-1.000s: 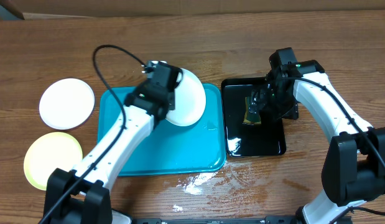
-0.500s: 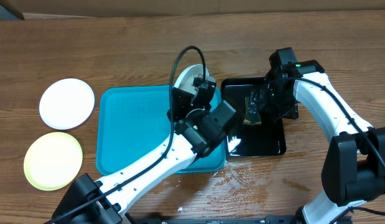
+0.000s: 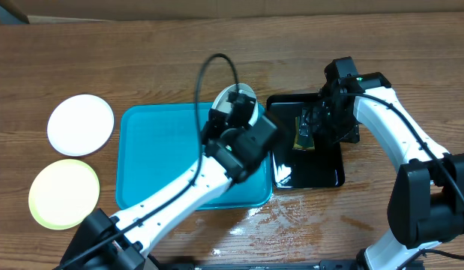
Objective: Clean dirty plates on tray and stack at the side
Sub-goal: 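Lift the white plate with the left gripper and carry it left, then lower the white plate onto the other white plate and release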
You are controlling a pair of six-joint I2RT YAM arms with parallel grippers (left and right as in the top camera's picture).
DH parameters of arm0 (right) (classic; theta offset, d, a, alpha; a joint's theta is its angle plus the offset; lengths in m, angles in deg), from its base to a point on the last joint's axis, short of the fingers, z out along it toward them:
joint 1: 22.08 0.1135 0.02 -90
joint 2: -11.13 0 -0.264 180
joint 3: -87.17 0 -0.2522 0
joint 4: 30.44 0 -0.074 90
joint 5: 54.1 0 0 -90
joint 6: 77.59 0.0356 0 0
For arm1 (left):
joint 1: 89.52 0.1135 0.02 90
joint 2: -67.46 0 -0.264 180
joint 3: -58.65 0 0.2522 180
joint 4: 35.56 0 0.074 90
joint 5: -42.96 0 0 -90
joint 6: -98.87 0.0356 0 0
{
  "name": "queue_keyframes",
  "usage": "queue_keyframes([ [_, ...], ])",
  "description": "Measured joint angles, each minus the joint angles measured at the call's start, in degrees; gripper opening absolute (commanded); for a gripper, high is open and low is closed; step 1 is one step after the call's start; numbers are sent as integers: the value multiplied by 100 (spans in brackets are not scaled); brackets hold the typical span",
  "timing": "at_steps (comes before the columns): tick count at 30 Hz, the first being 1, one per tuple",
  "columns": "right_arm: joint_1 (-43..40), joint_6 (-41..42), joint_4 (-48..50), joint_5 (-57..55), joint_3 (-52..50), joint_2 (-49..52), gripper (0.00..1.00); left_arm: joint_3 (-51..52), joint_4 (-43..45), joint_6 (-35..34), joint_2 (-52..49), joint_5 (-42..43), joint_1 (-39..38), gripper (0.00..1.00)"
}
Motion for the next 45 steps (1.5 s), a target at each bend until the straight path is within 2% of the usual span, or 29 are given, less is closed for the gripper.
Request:
queue_keyframes([
  [7, 0, -2, -2, -2, 2, 0, 100, 0, -20, -188, 133, 2601, 1606, 4],
  [10, 2, -2, 0, -2, 2, 0, 100, 0, -17, -256, 415, 4212, 3021, 4],
  [11, 0, -4, -4, 2, 2, 0, 100, 0, -17, -297, 553, 4885, 3727, 4],
  [13, 0, -2, -4, 0, 2, 0, 100, 0, -85, -426, 658, 5619, 4876, 4],
  [18, 0, -2, -2, 0, 2, 0, 100, 2, -219, -730, 658, 6175, 7200, 4],
  [22, 0, -2, 0, 2, 2, 0, 100, 4, -72, -1143, 647, 6282, 8389, 4],
  [25, 0, -2, -2, 0, 2, 0, 100, 4, 120, -1290, 527, 6275, 8708, 4],
  [36, 0, -2, -4, 0, 2, 0, 100, 11, 911, -1631, -953, 6240, 8708, 4],
  [45, 0, -2, 0, -2, 2, 0, 100, 20, 1029, -1633, -1045, 6255, 8496, 4],
])
